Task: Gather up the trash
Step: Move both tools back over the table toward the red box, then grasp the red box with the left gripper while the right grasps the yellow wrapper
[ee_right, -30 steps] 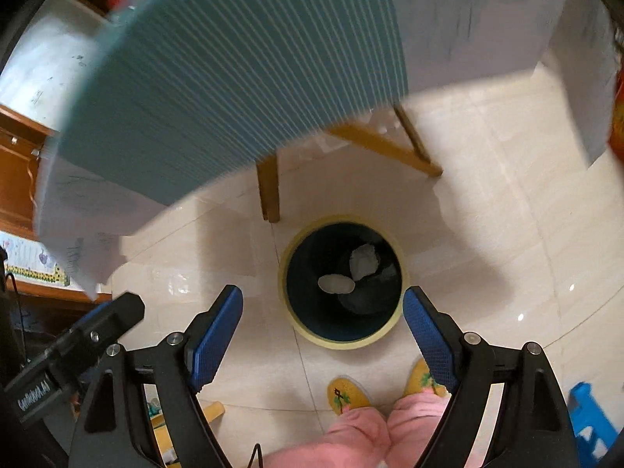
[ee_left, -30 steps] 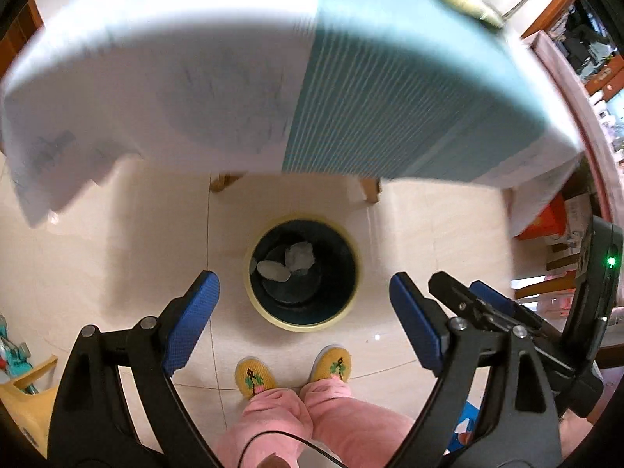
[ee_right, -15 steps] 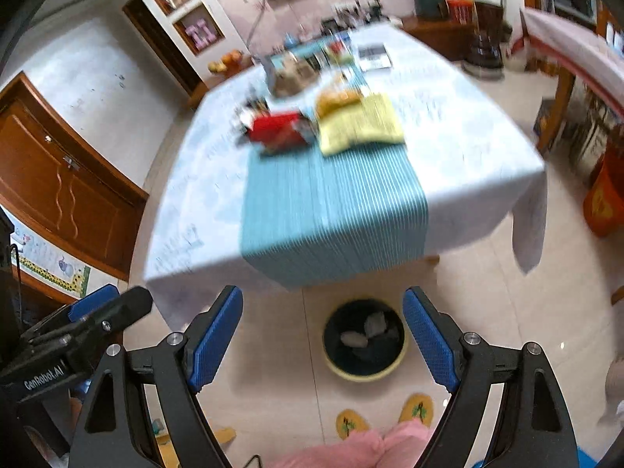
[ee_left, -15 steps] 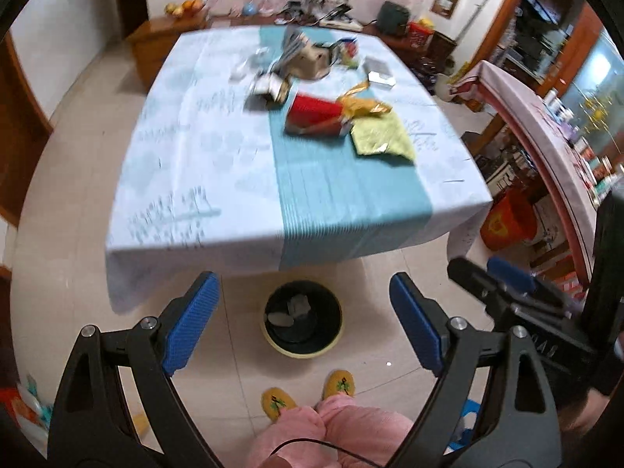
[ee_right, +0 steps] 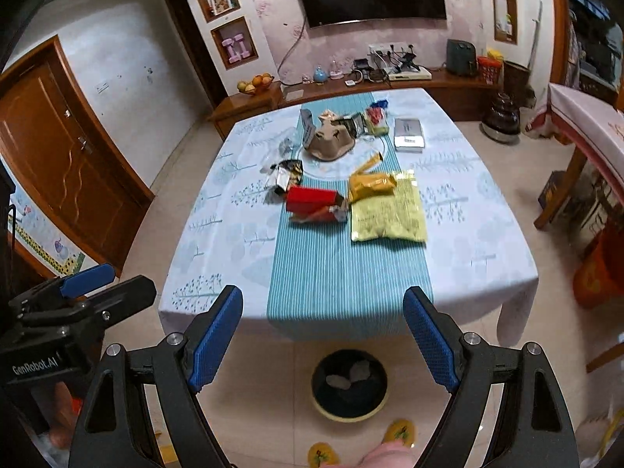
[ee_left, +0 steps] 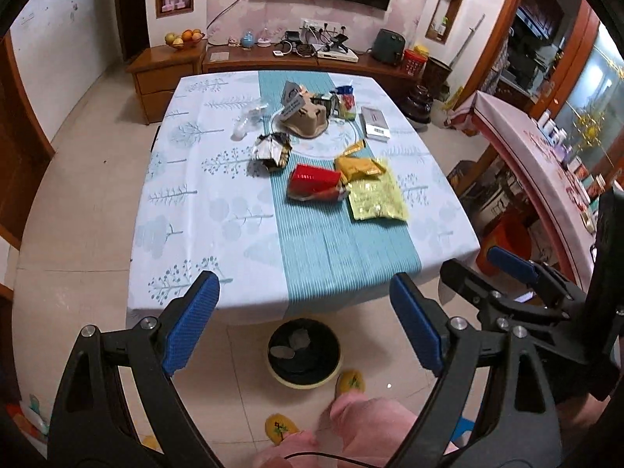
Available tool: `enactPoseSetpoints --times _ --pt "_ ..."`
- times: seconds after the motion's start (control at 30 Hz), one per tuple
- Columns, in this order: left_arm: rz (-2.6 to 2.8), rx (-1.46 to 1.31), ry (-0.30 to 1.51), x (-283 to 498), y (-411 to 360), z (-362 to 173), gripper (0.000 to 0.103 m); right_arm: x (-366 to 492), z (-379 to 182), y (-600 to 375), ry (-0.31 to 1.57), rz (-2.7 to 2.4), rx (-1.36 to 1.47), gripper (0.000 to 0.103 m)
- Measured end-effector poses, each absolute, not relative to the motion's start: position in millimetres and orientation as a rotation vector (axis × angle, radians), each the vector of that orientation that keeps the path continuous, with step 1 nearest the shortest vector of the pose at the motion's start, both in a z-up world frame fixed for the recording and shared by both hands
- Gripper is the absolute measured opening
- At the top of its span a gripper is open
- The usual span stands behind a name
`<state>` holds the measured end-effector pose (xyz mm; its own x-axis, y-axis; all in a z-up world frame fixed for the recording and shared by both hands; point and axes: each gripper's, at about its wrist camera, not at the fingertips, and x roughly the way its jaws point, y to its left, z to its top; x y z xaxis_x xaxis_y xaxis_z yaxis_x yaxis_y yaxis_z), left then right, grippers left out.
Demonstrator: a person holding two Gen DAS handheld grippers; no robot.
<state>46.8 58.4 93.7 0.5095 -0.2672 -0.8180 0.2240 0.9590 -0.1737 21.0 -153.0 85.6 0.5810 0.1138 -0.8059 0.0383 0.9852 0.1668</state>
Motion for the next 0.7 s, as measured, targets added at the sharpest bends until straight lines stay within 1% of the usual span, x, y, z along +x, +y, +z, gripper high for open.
enactPoseSetpoints --times 0.33,0.53,0.7 --pt "-0.15 -0.124 1.026 112.8 34.6 63.4 0.087 120.8 70.7 -182.2 0.973 0.229 0.051 0.086" --pt "-0.025 -0.3 1.136 164.1 13.1 25.7 0.087 192.7 43.1 -217.0 1.011 0.378 -0.084 0.085" --pt "0.048 -0.397 1.187 192.5 -8.6 -0.7 0.087 248.4 13.3 -247.6 1.03 0.475 -0.215 0.084"
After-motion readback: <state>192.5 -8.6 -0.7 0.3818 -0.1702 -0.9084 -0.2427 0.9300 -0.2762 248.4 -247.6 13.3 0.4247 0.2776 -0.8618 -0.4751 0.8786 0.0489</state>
